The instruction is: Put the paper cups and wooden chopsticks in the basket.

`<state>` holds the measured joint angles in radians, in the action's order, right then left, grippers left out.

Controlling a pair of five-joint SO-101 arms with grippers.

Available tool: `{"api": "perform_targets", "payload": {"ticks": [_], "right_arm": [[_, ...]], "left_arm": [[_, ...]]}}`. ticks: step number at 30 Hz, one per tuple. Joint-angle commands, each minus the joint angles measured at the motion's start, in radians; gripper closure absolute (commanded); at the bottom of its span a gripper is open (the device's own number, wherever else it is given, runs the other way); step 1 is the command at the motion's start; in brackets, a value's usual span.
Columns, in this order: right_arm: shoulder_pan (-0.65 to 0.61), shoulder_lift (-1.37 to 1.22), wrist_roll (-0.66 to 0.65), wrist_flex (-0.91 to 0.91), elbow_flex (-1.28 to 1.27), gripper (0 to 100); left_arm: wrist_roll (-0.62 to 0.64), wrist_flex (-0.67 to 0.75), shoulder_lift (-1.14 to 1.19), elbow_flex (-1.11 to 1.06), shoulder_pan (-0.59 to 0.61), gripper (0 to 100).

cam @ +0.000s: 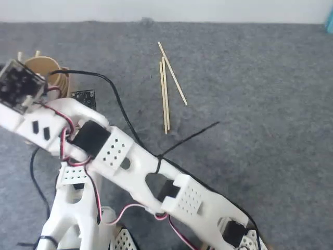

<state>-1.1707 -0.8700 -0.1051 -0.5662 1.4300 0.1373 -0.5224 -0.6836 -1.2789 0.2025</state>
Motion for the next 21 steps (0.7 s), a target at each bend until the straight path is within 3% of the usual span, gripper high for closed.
{"api": "perform_targets", "payload": {"ticks": [1, 7, 12, 18, 21], "right_arm": [[0.042, -0.028, 0.012, 0.024, 0.044, 99.1], [0.053, -0.133, 0.012, 0.122, 0.041, 99.1], [0.097, -0.168, 0.121, 0.125, 0.026, 98.9], [0.108, -0.160, 0.130, 0.124, -0.005, 98.7], [0.105, -0.160, 0.130, 0.076, -0.003, 92.4]], "left_arm": [[-0.002, 0.025, 0.002, 0.038, -0.012, 88], [-0.002, 0.025, 0.002, 0.038, -0.012, 88], [-0.014, 0.041, 0.000, 0.028, -0.011, 88], [-0.031, 0.041, 0.000, 0.028, -0.012, 88], [-0.032, 0.041, 0.000, 0.028, -0.012, 88]]}}
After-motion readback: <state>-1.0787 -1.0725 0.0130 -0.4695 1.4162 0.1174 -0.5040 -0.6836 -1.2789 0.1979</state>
